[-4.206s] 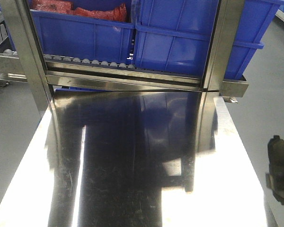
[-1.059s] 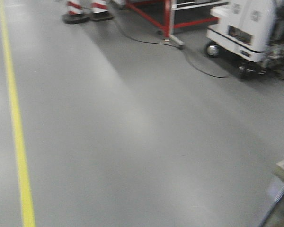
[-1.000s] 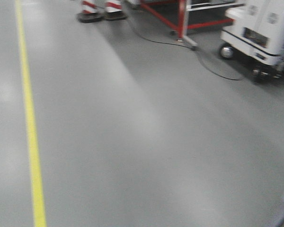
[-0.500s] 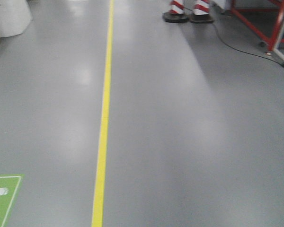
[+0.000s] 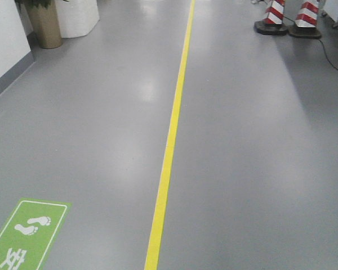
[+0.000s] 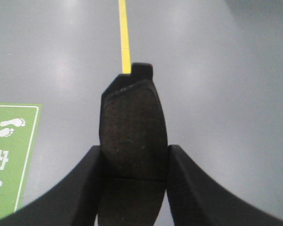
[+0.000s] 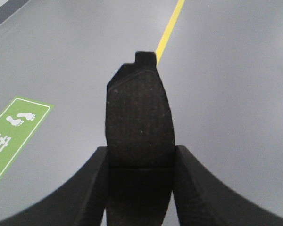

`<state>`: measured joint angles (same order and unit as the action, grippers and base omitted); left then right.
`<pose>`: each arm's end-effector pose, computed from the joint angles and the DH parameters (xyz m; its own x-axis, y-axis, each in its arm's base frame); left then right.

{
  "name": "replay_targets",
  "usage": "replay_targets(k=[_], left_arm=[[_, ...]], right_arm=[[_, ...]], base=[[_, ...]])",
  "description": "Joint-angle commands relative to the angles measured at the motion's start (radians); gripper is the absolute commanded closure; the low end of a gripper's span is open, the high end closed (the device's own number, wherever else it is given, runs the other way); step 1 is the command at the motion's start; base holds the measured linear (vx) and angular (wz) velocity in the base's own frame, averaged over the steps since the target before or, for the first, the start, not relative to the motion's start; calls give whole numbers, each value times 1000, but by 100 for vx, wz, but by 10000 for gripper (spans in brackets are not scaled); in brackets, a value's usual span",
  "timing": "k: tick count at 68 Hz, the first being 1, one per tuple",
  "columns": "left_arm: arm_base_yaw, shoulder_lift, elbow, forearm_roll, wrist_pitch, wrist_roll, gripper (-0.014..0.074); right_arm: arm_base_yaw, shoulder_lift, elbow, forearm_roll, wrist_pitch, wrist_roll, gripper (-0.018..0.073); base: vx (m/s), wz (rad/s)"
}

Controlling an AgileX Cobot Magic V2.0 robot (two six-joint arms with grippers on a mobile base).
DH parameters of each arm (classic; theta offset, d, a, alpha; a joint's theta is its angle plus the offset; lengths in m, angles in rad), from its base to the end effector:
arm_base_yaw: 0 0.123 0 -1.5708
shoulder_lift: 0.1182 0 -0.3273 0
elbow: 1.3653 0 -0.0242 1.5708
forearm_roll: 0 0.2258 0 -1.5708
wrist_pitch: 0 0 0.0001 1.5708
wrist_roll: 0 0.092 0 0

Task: Move and align brake pads A on conveyor
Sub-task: 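Drive along the yellow floor line past the striped cones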

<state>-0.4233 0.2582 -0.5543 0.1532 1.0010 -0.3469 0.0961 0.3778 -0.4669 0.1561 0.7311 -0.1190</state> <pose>-0.0220 0.0229 0.2977 -0.5871 -0.0191 -0.8093 0.1641 0.9762 -0.1421 0.0073 0.0103 0.2944 -0.5187 -0.0524 -0.8534 -0.1848 0.9814 0.0521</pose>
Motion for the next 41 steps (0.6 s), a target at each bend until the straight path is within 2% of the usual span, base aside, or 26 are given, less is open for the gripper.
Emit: replay_targets(k=[1,20,41], left_arm=[[-4,13,-26,1,-85,-2,603],[-4,13,-26,1,-85,-2,603],[-4,13,-26,1,-85,-2,603]], right_arm=[[-3,5,-27,6,-81,-11,564],[-3,5,-27,6,-81,-11,564],[-3,5,-27,6,-81,-11,564]], base=[[31,23],[40,1],[54,-31]])
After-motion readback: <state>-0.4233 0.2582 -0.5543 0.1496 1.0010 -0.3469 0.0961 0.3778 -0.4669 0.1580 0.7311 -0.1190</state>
